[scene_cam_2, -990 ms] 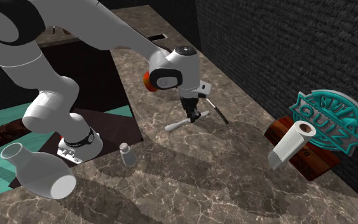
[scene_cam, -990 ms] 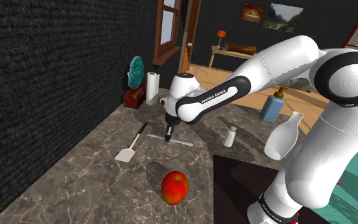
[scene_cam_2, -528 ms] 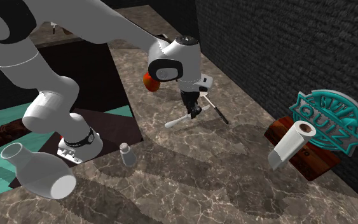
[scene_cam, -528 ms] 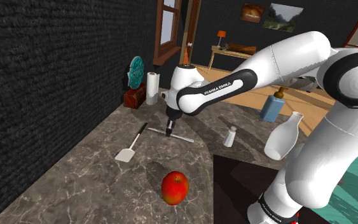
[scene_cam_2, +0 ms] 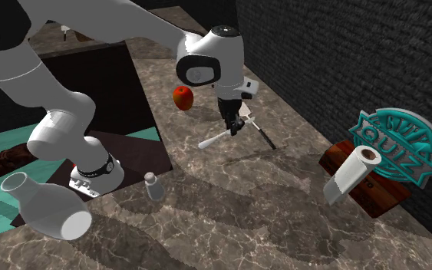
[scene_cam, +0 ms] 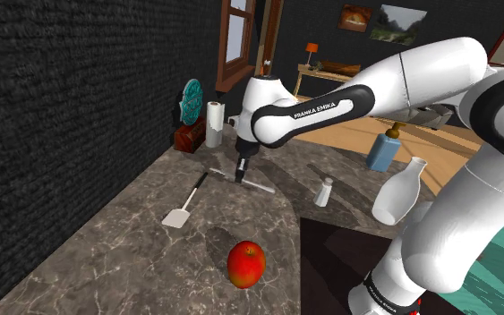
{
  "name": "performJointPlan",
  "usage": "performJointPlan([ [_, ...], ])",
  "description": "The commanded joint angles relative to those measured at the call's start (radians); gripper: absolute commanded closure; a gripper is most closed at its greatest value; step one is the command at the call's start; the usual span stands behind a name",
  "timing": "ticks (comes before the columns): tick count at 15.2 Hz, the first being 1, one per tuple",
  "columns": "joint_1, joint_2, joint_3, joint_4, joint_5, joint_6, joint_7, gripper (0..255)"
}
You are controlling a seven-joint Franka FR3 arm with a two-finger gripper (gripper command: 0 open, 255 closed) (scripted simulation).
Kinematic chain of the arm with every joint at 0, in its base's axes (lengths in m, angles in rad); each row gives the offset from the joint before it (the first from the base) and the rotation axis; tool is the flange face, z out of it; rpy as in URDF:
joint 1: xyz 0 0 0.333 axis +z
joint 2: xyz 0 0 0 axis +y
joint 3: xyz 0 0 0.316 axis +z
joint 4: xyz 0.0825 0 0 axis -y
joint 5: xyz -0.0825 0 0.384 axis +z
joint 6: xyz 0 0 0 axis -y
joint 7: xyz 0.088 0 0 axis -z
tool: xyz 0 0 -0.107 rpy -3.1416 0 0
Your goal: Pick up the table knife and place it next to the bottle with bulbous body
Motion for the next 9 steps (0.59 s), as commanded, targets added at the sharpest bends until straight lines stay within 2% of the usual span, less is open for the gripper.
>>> performJointPlan([
  [1, 0.0, -0.012, -0.001, 0.015, 0.002, -0.028, -0.002, 255],
  [9, 0.0, -0.049, -0.002, 0.086, 0.006, -0.136, -0.006, 255],
])
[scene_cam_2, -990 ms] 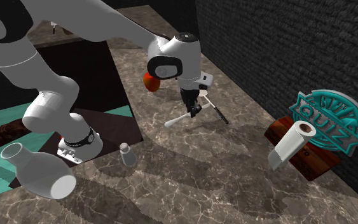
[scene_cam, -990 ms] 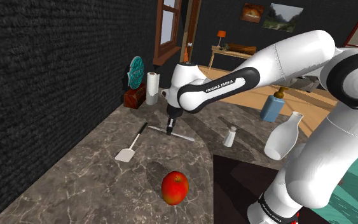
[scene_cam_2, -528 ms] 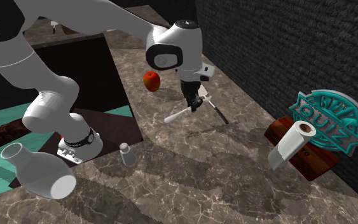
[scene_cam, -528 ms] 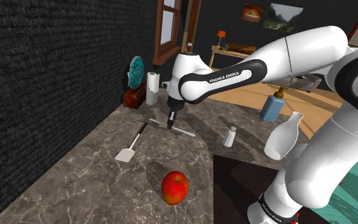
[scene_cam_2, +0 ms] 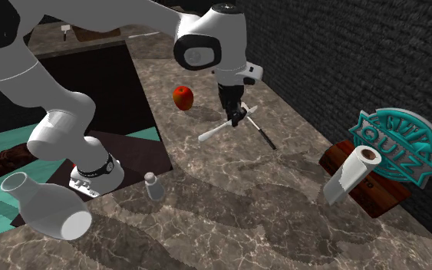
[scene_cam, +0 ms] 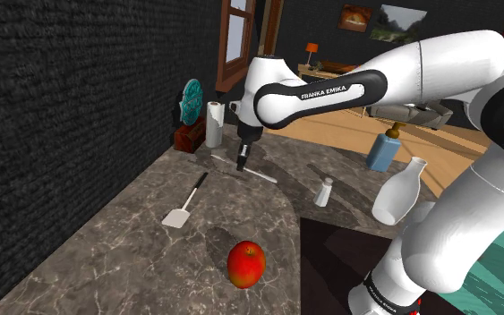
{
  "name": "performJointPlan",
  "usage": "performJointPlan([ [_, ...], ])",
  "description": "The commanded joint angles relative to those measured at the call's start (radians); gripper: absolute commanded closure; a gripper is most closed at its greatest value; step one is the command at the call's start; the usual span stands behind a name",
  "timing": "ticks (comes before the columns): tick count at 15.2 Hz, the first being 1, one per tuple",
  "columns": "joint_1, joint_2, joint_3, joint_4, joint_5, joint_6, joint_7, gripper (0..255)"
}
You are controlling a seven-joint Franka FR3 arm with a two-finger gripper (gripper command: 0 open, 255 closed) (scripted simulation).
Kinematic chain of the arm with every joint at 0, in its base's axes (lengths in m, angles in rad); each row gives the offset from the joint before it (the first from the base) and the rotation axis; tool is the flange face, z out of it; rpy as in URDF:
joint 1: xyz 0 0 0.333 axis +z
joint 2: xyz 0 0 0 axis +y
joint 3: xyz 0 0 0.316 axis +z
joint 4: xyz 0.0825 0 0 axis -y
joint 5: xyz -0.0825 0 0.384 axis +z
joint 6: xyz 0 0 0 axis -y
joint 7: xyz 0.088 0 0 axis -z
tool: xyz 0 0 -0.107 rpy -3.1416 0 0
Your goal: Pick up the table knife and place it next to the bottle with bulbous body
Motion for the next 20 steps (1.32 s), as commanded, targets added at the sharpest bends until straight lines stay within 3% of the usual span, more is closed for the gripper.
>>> performJointPlan([
  [1, 0.001, -0.011, 0.001, 0.015, 0.001, -0.027, 0.002, 255],
  [20, 0.0, -0.04, -0.002, 0.241, 0.003, -0.281, -0.002, 255],
])
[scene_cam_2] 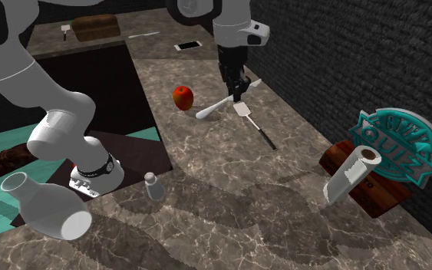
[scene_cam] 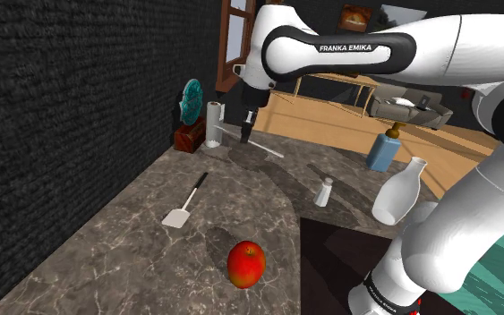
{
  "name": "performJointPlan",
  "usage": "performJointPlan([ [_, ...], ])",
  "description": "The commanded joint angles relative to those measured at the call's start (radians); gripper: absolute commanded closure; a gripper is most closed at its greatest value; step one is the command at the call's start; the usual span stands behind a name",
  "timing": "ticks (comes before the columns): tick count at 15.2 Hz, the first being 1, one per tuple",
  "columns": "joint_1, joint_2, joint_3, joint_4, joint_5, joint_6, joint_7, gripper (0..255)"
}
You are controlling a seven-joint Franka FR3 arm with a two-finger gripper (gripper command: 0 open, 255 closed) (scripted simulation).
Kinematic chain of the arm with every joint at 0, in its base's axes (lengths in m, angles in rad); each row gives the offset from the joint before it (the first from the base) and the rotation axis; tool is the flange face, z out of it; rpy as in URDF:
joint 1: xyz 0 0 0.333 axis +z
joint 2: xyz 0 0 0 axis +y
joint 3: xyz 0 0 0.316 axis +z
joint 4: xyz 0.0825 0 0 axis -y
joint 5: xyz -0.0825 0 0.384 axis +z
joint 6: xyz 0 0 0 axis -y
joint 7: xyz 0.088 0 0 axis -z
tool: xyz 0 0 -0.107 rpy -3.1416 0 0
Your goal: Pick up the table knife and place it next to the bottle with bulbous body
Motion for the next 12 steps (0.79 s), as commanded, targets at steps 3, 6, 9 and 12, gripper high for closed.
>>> performJointPlan([
  [3, -0.001, 0.003, -0.001, 0.059, 0.0, -0.056, -0.001, 255],
  [6, -0.001, 0.008, -0.001, 0.104, -0.001, -0.097, -0.001, 255],
  [9, -0.001, 0.014, -0.001, 0.152, -0.002, -0.138, 0.0, 255],
  [12, -0.001, 0.023, -0.001, 0.203, -0.003, -0.18, 0.0, 255],
])
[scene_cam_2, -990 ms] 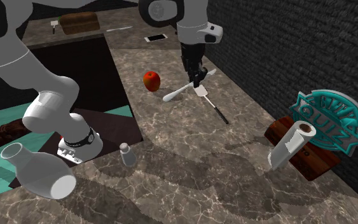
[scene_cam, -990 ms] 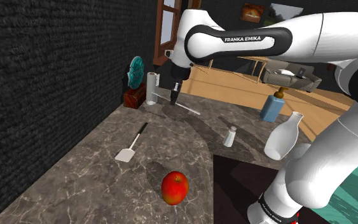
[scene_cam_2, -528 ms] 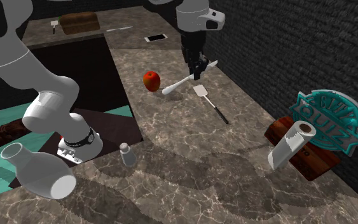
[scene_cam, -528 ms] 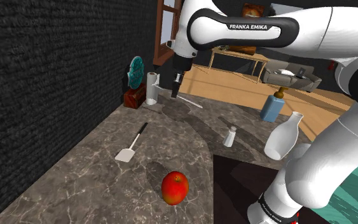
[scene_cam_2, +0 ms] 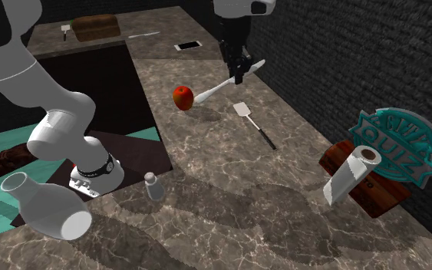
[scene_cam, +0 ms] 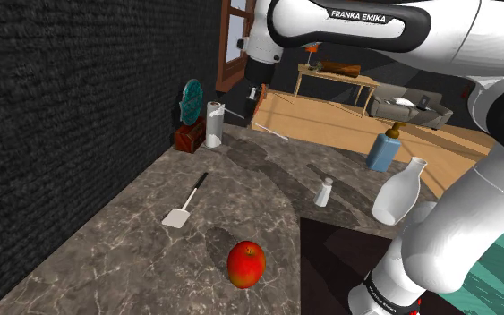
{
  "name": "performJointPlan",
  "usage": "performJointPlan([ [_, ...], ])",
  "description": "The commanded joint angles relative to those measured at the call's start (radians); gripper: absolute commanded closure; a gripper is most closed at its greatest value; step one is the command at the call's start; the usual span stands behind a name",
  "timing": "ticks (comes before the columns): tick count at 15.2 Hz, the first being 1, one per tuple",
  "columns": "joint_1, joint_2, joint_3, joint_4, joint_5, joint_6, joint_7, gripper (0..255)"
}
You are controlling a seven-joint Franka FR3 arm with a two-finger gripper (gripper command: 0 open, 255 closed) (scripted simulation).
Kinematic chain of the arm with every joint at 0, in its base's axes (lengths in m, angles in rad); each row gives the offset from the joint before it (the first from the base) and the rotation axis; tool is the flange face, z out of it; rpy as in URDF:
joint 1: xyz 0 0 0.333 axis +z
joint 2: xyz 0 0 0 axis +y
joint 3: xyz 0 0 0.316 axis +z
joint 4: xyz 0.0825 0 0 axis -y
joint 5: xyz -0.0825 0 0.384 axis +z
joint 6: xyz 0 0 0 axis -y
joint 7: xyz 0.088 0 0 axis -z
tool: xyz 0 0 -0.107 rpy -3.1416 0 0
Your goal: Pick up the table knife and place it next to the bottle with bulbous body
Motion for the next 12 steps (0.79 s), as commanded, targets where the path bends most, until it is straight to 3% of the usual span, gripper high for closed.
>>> performJointPlan([
  [1, -0.001, 0.007, -0.001, 0.038, -0.001, -0.031, -0.001, 255],
  [4, -0.001, 0.018, 0.0, 0.089, -0.002, -0.071, 0.0, 255],
  [12, -0.061, -0.179, -0.106, -0.113, 0.001, -0.068, -0.166, 255],
])
